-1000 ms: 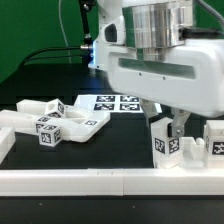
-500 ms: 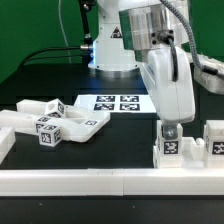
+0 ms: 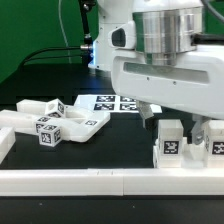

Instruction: Assemble chair

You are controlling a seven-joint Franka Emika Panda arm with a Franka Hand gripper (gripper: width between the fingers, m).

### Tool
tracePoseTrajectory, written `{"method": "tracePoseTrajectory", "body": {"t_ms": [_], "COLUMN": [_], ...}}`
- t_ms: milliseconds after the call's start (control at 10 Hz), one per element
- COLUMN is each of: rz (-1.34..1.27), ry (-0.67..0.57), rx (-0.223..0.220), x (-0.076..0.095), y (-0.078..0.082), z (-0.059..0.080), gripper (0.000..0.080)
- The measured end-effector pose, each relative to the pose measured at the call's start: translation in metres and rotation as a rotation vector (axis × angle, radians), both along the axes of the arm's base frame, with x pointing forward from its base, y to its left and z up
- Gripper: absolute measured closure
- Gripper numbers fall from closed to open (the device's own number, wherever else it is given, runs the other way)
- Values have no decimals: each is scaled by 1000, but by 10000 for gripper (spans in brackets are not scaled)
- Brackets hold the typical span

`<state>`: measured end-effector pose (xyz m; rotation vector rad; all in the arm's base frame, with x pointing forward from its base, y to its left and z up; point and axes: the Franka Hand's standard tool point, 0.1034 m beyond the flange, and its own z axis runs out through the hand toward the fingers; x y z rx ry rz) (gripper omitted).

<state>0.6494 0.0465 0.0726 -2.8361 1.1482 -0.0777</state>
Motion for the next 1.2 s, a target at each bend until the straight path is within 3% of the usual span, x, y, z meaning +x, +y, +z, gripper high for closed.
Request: {"method": "tracePoseTrajectory", "body": {"t_ms": [200, 300, 400, 500, 600, 700, 800, 900, 1200], "rz": [177, 446, 518, 490, 474, 413, 332, 307, -1], "ry": [-10, -22, -27, -24, -23, -21, -17, -16, -2], "rx": [-14, -56, -61, -58, -57, -50, -44, -42, -22], "x": [0, 1, 1, 1, 1, 1, 1, 1, 0], "y": [-1, -2, -4, -4, -4, -4, -3, -3, -2], "z": [0, 1, 2, 1, 1, 1, 0, 0, 0], "gripper": [150, 150, 150, 150, 242, 449, 449, 517, 517]}}
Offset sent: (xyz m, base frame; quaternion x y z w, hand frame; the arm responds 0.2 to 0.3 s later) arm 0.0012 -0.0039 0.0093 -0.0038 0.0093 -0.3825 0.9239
